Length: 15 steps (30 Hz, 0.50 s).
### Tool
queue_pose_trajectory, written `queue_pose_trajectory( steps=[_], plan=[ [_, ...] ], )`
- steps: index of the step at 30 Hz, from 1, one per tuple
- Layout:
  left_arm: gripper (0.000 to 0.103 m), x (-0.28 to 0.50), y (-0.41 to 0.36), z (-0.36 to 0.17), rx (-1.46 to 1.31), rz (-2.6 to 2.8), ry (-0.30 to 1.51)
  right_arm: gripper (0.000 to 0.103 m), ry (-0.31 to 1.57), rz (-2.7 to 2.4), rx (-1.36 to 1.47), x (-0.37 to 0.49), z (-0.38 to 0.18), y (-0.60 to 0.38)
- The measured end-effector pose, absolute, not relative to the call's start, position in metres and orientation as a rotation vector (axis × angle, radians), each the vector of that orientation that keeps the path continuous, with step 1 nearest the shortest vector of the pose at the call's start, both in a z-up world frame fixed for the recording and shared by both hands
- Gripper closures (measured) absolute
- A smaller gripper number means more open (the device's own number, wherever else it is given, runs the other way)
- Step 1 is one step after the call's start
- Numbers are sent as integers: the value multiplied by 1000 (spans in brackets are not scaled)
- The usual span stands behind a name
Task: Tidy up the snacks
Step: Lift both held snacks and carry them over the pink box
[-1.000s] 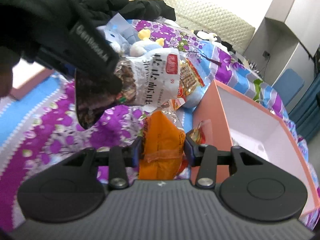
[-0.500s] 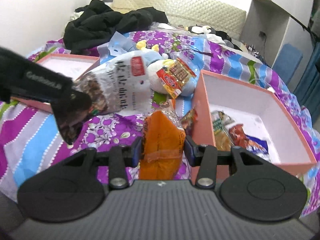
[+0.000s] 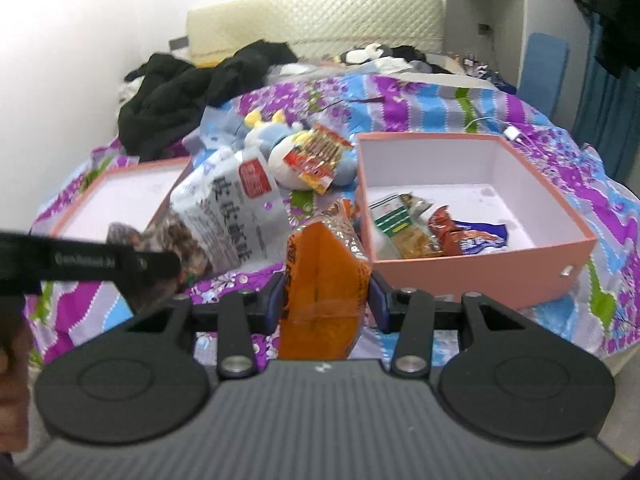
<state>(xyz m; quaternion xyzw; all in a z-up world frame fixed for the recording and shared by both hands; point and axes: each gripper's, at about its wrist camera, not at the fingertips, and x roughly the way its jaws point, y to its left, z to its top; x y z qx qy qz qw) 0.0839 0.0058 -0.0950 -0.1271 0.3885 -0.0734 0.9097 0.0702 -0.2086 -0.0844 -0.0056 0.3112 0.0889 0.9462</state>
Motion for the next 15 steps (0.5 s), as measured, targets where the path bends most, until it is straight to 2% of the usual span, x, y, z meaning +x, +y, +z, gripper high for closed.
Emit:
queue_pose_trajectory(
  steps=[8,15],
  plan=[
    [70,71,-39,-73,-244,-228,795,57,611,132,53,46,-67,-247],
    [70,88,-73,-68,-211,-297,804,57,613,89,83,52,-64,-273]
  ],
)
